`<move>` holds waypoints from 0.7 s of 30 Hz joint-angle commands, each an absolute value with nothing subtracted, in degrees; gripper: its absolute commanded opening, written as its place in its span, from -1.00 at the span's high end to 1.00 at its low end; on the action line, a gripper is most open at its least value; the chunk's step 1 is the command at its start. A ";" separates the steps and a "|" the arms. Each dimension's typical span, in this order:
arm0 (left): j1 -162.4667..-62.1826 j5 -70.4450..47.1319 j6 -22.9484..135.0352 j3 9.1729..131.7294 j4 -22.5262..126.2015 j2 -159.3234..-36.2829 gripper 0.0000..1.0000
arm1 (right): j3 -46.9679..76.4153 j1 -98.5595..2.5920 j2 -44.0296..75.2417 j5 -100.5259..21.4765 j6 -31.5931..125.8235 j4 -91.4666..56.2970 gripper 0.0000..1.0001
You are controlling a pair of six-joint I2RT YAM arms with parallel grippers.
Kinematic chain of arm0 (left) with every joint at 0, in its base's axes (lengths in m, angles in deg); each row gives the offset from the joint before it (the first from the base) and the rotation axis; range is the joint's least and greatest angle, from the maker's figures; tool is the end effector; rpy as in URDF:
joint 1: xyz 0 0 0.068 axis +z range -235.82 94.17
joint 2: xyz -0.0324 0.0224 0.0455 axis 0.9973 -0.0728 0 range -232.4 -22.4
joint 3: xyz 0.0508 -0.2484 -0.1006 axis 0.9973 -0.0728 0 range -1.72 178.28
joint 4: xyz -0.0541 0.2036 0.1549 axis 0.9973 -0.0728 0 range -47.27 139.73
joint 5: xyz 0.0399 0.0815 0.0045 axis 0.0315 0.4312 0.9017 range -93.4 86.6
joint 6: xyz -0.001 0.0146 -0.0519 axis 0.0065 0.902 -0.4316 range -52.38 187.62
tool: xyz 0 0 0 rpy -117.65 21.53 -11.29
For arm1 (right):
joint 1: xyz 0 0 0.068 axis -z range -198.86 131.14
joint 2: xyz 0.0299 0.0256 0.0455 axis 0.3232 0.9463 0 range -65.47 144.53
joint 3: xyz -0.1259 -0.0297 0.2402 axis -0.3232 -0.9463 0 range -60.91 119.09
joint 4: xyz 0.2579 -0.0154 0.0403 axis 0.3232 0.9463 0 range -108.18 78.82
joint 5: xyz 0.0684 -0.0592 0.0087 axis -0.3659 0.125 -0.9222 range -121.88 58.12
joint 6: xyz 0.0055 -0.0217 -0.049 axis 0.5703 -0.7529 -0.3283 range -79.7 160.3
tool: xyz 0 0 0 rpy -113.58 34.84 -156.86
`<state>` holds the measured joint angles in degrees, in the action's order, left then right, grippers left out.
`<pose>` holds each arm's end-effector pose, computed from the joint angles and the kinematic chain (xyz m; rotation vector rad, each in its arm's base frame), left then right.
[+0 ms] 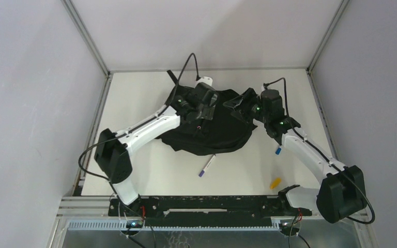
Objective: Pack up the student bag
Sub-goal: Adjust the student bag at the center of the board, then pick up the stationery from the center of the board.
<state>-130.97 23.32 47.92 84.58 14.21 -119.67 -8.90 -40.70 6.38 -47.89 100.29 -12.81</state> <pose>0.2781 -0.2567 0.3109 0.2895 2.2573 -0.0305 0.2623 0.1157 0.2915 0.5320 2.1371 1.1446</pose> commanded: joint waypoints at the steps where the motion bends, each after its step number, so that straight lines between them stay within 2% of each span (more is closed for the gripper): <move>1: -132.27 29.39 48.91 91.90 11.50 -123.99 -0.72 | -9.39 -39.98 2.66 -46.70 98.30 -11.95 -0.46; 10: -132.21 33.89 51.09 97.25 8.62 -131.28 -0.56 | -10.33 -38.68 0.54 -46.66 97.56 -10.84 -0.48; 21: -131.65 37.07 51.10 97.77 8.03 -134.03 -0.36 | -10.42 -38.55 1.58 -47.44 97.95 -11.56 -0.47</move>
